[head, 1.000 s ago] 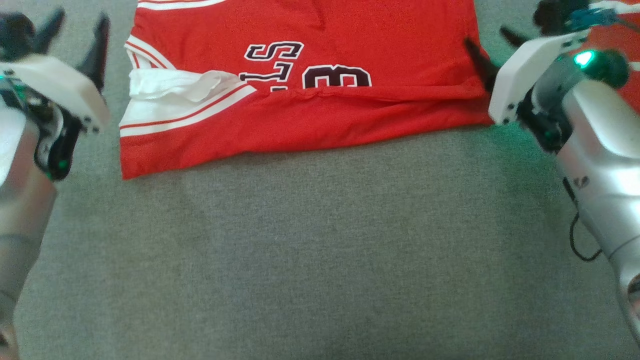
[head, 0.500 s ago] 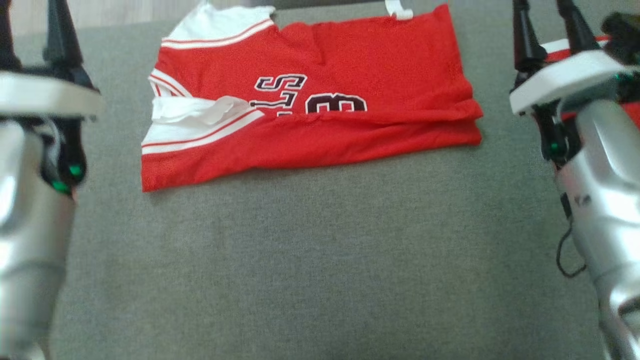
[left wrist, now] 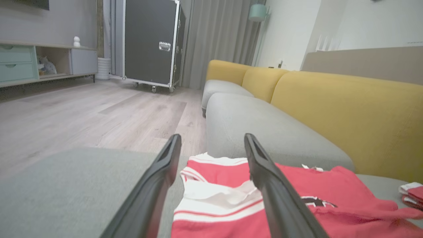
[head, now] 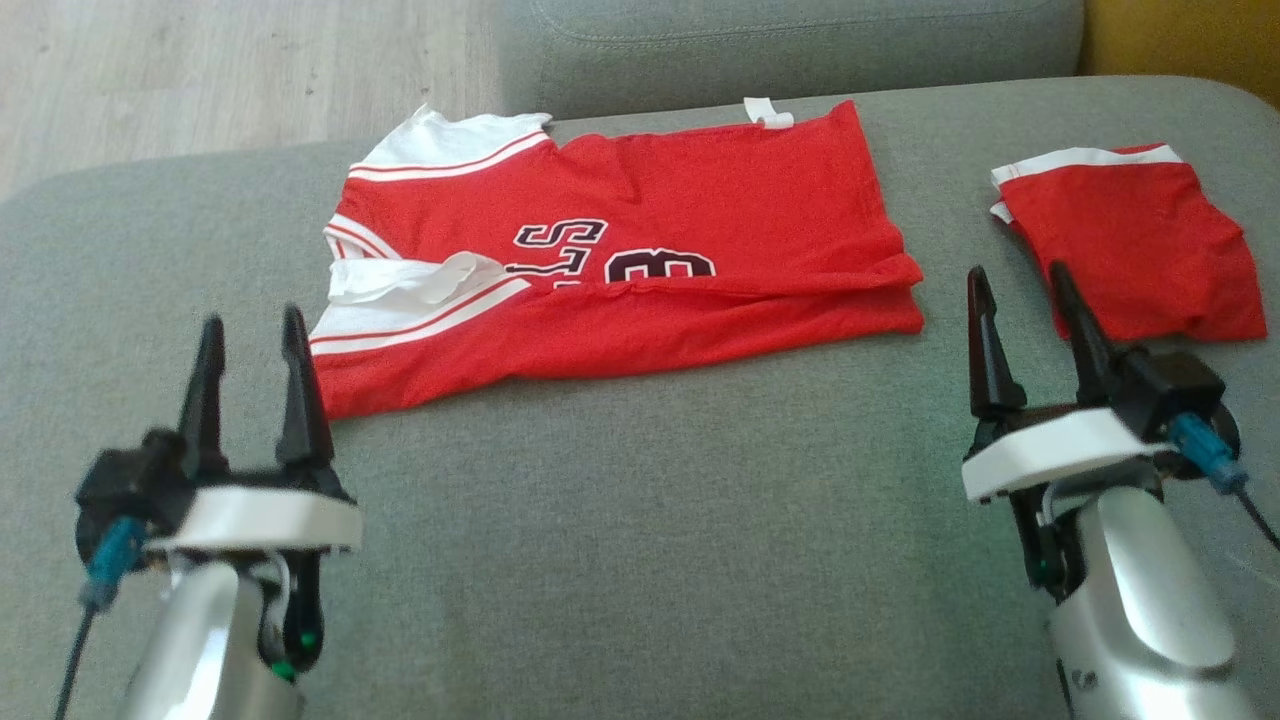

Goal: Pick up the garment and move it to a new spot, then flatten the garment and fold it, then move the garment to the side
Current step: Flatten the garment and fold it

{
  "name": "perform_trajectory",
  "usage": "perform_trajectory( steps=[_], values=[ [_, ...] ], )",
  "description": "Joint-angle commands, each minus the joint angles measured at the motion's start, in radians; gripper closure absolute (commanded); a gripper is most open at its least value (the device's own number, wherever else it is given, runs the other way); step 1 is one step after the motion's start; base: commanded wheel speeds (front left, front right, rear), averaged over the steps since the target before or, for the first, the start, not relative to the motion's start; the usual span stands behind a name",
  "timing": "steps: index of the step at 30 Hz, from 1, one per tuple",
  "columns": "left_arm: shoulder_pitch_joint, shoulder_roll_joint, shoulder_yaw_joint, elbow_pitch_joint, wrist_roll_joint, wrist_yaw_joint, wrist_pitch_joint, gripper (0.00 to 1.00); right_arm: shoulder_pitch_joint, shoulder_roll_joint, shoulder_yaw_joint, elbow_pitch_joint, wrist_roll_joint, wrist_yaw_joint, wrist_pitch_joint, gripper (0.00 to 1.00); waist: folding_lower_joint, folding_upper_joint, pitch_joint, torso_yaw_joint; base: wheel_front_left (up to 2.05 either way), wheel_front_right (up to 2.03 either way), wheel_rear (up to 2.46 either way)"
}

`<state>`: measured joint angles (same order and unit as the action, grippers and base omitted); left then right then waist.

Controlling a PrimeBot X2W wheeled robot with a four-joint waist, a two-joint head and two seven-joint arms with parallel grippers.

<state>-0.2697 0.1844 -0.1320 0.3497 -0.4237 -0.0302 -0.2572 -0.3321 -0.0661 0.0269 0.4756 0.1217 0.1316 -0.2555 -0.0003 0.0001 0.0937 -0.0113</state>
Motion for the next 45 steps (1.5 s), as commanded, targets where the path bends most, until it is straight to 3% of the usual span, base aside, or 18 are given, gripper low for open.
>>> perform_trajectory(
  steps=[1, 8, 21, 30, 31, 32, 33, 39, 45],
  values=[
    [-0.031, 0.017, 0.044, -0.022, 0.010, -0.006, -0.004, 0.00, -0.019, 0.013, 0.020, -0.042, -0.006, -0.001, -0.006, 0.00, 0.0003, -0.0001, 0.000, -0.002, 0.00, 0.00, 0.00],
    [-0.052, 0.016, 0.048, 0.091, 0.041, -0.022, 0.003, 0.00, -0.008, 0.015, 0.046, -0.075, 0.034, -0.001, -0.006, 0.00, 0.0003, -0.0001, 0.027, -0.019, 0.00, 0.00, 0.00],
    [-0.226, 0.090, 0.044, 0.433, 0.047, 0.018, 0.182, 0.00, -0.056, 0.016, 0.099, -0.119, 0.062, -0.001, -0.006, 0.00, 0.0003, -0.0001, 0.139, -0.078, 0.00, 0.00, 0.00],
    [-0.283, 0.102, 0.039, 0.582, 0.028, 0.014, 0.258, 0.00, -0.075, 0.016, 0.108, -0.152, 0.074, -0.001, -0.006, 0.00, 0.0003, -0.0001, 0.167, -0.097, 0.00, 0.00, 0.00],
    [-0.286, 0.101, 0.036, 0.593, 0.025, 0.007, 0.269, 0.08, -0.077, 0.016, 0.105, -0.155, 0.073, -0.001, -0.006, 0.00, 0.0003, -0.0001, 0.168, -0.098, 0.00, 0.00, 0.00],
    [-0.289, 0.099, 0.032, 0.604, 0.024, -0.001, 0.279, 0.57, -0.077, 0.016, 0.100, -0.158, 0.071, -0.001, -0.006, 0.00, 0.0003, -0.0001, 0.168, -0.098, 0.00, 0.00, 0.00],
    [-0.293, 0.099, 0.029, 0.611, 0.022, -0.009, 0.283, 0.99, -0.078, 0.016, 0.092, -0.160, 0.068, -0.001, -0.006, 0.00, 0.0003, -0.0001, 0.169, -0.097, 0.00, 0.00, 0.00],
    [-0.313, 0.095, 0.028, 0.597, 0.020, -0.017, 0.202, 1.00, -0.081, 0.016, 0.042, -0.142, 0.047, -0.001, 0.000, 0.00, 0.0003, -0.0001, 0.161, -0.085, 0.00, 0.00, 0.00],
    [-0.333, 0.077, 0.017, 0.529, 0.029, -0.032, 0.051, 1.00, -0.116, 0.016, -0.002, -0.066, 0.005, -0.001, 0.105, 0.00, 0.0003, -0.0001, 0.144, -0.057, 0.00, 0.00, 0.00]
  ],
)
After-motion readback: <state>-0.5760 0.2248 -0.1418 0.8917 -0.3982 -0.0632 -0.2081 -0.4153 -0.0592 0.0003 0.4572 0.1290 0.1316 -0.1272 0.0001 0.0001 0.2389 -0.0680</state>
